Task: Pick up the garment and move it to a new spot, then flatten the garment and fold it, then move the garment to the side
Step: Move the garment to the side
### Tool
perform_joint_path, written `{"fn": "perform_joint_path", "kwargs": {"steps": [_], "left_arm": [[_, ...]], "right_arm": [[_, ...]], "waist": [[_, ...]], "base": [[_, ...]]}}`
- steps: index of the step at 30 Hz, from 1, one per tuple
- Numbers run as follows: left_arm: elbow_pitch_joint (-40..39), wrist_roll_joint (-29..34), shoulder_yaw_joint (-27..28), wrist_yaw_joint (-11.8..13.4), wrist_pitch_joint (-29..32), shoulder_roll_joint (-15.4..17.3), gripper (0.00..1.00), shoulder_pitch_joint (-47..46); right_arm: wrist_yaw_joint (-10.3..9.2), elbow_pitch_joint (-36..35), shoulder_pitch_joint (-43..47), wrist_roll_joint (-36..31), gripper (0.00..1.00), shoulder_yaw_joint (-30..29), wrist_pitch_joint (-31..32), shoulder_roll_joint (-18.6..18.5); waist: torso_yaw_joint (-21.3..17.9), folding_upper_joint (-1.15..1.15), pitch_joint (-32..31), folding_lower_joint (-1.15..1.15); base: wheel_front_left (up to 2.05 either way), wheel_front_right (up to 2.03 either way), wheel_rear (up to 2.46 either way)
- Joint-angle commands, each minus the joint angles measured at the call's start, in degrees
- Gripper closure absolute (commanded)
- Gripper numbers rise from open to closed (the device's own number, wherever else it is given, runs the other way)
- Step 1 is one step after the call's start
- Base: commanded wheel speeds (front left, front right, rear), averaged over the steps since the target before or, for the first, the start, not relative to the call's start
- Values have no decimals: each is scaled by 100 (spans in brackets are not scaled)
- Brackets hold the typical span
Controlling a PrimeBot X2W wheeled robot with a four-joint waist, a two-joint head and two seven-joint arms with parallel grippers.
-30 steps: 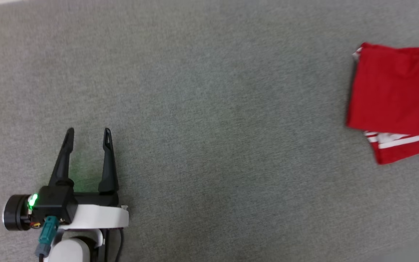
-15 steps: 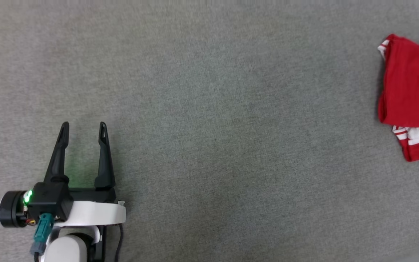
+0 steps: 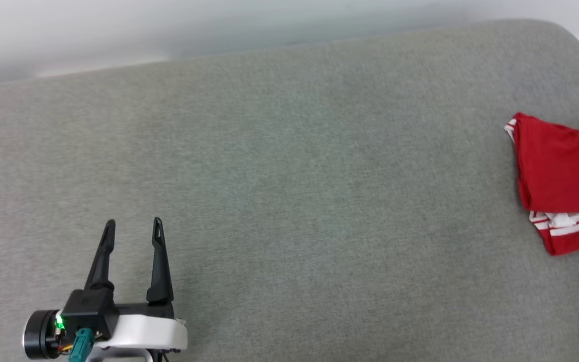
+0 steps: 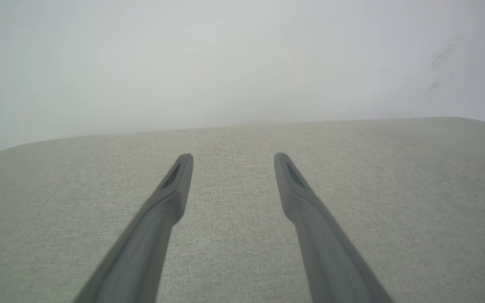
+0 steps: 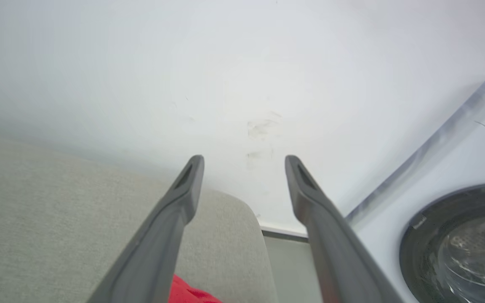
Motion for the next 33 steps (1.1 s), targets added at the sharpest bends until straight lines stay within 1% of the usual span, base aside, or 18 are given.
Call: {"fn": "perform_joint_path", "kwargs": {"steps": [1, 4, 8, 12, 16, 18, 19, 20, 22, 23, 26, 27, 33], "left_arm": [[13, -32, -25, 32, -12, -9, 0, 85], [32, -41, -50, 75, -11, -11, 0, 152], [88, -86, -103, 113, -12, -13, 0, 226], [134, -121, -149, 157, -12, -12, 0, 284], [179, -131, -189, 146, -12, -13, 0, 324], [193, -130, -195, 145, -12, -12, 0, 324], [220, -130, -210, 151, -12, -13, 0, 334], [220, -130, -210, 151, -12, -13, 0, 334], [250, -133, -224, 162, -12, -12, 0, 359], [274, -127, -232, 164, -12, -13, 0, 403], [303, -159, -237, 177, -12, -13, 0, 480], [332, -209, -253, 167, -12, -13, 0, 562], [386, -325, -264, 81, -12, -12, 0, 737]], "right_arm": [[-4, -191, 208, -139, 0, -116, -245, 227], [-4, -644, 599, -342, 0, -311, -759, 736], [-4, -1086, 1174, -541, 0, -321, -1220, 1288], [-4, -1353, 1798, -571, 0, -281, -1410, 1826], [-3, -1437, 2360, -530, 0, -258, -1488, 2207], [-4, -1420, 2491, -529, 0, -255, -1497, 2259], [-4, -1393, 2720, -479, 0, -331, -1505, 2399], [-4, -1393, 2720, -479, 0, -331, -1505, 2399], [-3, -1429, 2929, -477, 0, -367, -1511, 2523], [-4, -1497, 3131, -499, 0, -431, -1507, 2624], [-4, -1580, 3452, -517, 0, -495, -1507, 2759], [-3, -1665, 3770, -524, 0, -571, -1506, 2862], [-3, -1772, 4199, -502, 0, -633, -1507, 2994]], "waist": [[200, 0, -227, 0], [314, 0, -354, 0], [461, 0, -497, 0], [576, 0, -611, 0], [673, 0, -681, 0], [691, 0, -696, 0], [715, 0, -742, 0], [715, 0, -742, 0], [730, 0, -795, 0], [725, 0, -846, 0], [705, 0, -938, 0], [704, 0, -1039, 0], [717, 0, -1208, 0]], "base": [[0, 0, 0], [0, 0, 0], [0, 0, 0], [0, 0, 0], [0, 0, 0], [0, 0, 0], [0, 0, 0], [0, 0, 0], [0, 0, 0], [0, 0, 0], [0, 0, 0], [0, 0, 0], [0, 0, 0]]}}
